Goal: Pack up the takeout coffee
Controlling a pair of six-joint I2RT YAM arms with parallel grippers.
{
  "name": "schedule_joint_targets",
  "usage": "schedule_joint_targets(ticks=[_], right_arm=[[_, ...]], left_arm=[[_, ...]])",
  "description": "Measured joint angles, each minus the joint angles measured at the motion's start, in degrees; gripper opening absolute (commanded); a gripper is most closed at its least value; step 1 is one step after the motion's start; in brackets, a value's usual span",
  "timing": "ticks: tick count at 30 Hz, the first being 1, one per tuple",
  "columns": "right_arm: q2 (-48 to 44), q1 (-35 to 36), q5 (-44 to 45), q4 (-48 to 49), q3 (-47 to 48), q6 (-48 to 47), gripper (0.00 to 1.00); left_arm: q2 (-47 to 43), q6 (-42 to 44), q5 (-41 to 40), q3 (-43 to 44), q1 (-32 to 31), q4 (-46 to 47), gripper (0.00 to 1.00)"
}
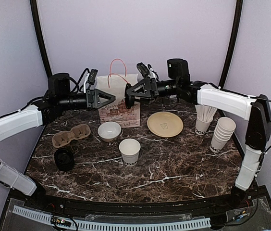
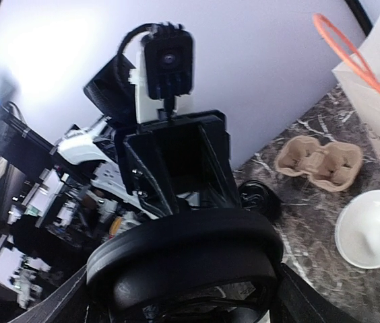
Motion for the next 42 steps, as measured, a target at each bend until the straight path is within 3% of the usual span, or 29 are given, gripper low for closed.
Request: schedule_joint_targets(ticks=[5,11,20,29,42], right_arm=[[-5.6,-2.3,9.7,-22.5,0.2,-21.5,0.77],[-8.5,-1.9,22.1,-40.0,2.4,-41.4,0.76],[-8.5,0.9,33.4,-52.9,4.0,-55.5,0.76],[-8.5,1.9,36.7,-57.3,4.2,-60.3,0.75],[-6.8,3.6,37.8,-60.3,5.7,-62.7,0.73]], left_arm=[[-1.1,6.0,-5.4,1.2,0.0,-10.3,0.53],[-4.4,13.7,-14.5,0.1,0.0,-23.3,0.56],[-3.8,18.4,-18.1,-8.2,-3.0,-28.5,0.62],[0.3,28.6,-20.3,-16.3,-12.6,-20.3,0.74],[9.0,37.7,-24.2,-23.5,-15.6,1.2,0.75]])
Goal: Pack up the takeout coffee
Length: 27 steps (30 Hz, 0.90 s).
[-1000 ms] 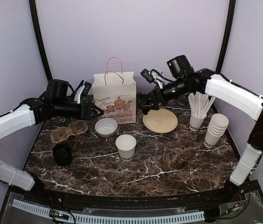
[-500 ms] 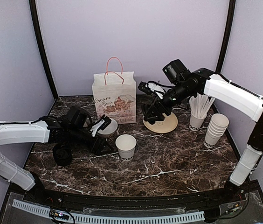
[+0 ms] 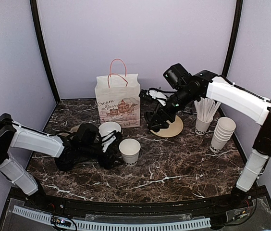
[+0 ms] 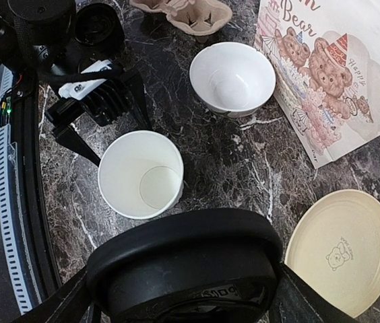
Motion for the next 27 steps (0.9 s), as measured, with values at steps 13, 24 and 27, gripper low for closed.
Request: schedule_joint_targets(ticks=[13,24,27], right_arm=[[1.1,0.2,0.8,-2.2,0.8,-0.5,0.72],[1.1,0.3,1.0,-3.1,0.8,-0.9,0.72],[1.1,0.3,1.0,-3.7,0.8,-1.4,0.72]], left_arm=[[12.1,7.2,0.1,0.5,-0.5,15.2,0.72],[20.5,10.6,3.7,5.9,-3.3,20.8,0.71],[22.4,11.1,4.2,7.8,-4.8,21.2,0.7]])
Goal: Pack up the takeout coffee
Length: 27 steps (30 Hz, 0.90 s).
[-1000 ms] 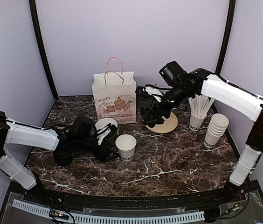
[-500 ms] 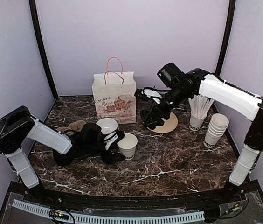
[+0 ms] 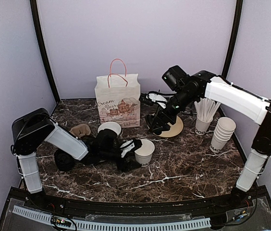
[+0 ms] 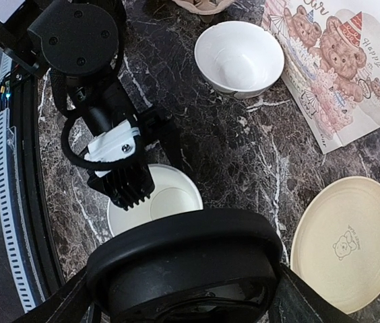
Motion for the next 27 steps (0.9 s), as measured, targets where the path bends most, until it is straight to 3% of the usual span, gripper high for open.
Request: schedule_joint_targets(ticks=[10,13,27], right_arm=[[0.0,0.1,0.0,-2.7,0.0,-3.1,0.7],[0.1,0.5,0.7,-4.1,0.0,-4.6,0.7],[1.5,7.5,9.8,-8.8,0.2,-9.4,0.69]], left_arm=[[2.4,0.3,0.8,3.8,-4.0,0.3,0.73],[0.8,-0.1,0.4,3.3,-4.4,-0.1,0.81],[-26.1,-8.9,-7.7,-12.8,-4.6,-1.4,0.82]])
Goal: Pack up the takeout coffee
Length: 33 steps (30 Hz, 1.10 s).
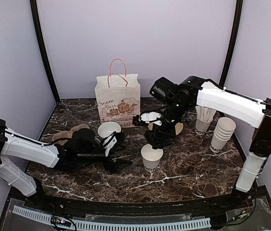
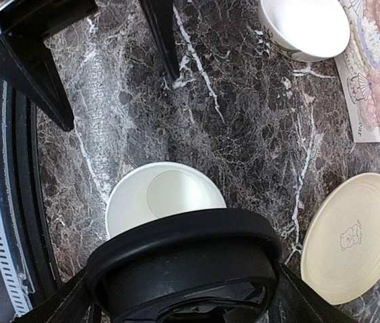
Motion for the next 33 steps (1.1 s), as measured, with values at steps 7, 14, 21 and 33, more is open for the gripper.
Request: schedule_joint_targets(ticks=[7,14,21,33], right_arm=[[1.9,3.5,4.5,-0.2,0.0,-0.4,0.7],[4.3,5.4,7.5,-0.5,-0.1,-1.0,0.72],[5.2,5.7,9.3,-0.6,-0.1,-1.2,0.72],[7.1,6.8,10.8,-0.9,-0.1,-1.2,0.77]], left_arm=[[-5.8,-3.2,-5.9,-4.9,0.0,-0.6,0.82],[-7.9,-4.2,-8.8,-6.3,0.0,-0.7,0.81],[-8.1,-4.9,-10.1,-7.3,0.0,-0.6,0.81],[-9.0,-4.9,-10.7,-7.8,0.0,-0.6,0.81]])
